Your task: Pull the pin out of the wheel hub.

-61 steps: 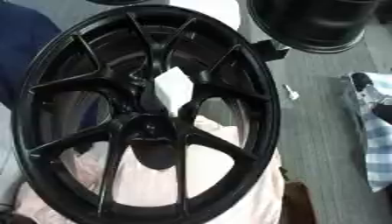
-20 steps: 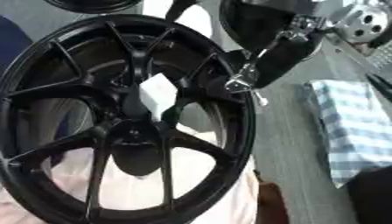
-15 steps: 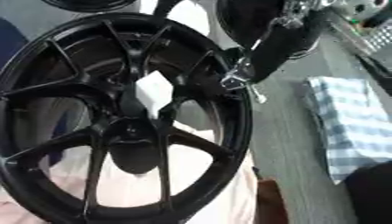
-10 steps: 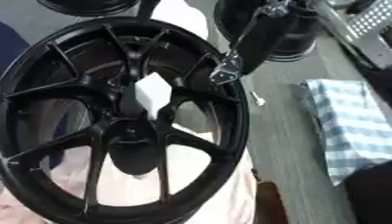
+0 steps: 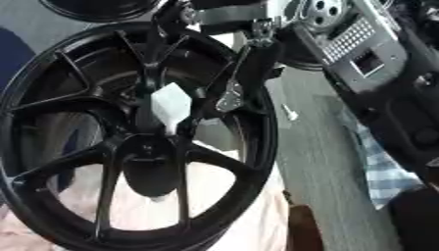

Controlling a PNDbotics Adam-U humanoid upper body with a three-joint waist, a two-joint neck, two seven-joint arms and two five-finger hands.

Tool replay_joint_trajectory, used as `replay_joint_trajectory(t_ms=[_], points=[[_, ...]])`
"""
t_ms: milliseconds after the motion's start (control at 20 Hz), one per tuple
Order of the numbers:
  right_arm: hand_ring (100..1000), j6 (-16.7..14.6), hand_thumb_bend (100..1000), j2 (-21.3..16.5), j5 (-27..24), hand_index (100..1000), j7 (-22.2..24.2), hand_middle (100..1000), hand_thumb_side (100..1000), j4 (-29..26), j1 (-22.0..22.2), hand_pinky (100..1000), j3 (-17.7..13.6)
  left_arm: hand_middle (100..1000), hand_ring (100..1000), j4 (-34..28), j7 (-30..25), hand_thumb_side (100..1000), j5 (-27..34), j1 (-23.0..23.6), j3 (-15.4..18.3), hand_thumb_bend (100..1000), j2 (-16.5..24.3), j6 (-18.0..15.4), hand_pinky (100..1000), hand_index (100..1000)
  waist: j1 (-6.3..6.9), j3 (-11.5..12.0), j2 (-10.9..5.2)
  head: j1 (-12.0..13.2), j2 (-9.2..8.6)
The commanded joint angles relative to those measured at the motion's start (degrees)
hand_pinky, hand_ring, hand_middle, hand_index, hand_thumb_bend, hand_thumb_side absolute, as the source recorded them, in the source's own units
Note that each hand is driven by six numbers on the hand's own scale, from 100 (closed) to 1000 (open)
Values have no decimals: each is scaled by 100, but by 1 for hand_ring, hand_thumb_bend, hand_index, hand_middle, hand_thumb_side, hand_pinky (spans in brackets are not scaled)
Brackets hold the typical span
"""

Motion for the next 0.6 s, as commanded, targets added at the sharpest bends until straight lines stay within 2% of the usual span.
replay_joint_trajectory(t_ms=[50, 300, 600], points=[[872, -89, 559, 72, 322, 825, 99, 795, 100, -52, -12, 917, -80, 595, 659, -60, 15, 761, -1, -38, 47, 100, 142, -1, 595, 706, 60, 1, -149, 20, -4], [871, -166, 549, 214, 580, 825, 105, 793, 100, -2, 53, 914, -88, 595, 660, -60, 8, 763, 7, -51, 36, 100, 135, -4, 595, 706, 57, 24, -139, 47, -19], [856, -113, 540, 393, 726, 832, 105, 776, 100, 31, 88, 901, -170, 596, 661, -63, -10, 765, 17, -89, 13, 100, 109, -5, 596, 706, 61, 80, -115, 26, -75]])
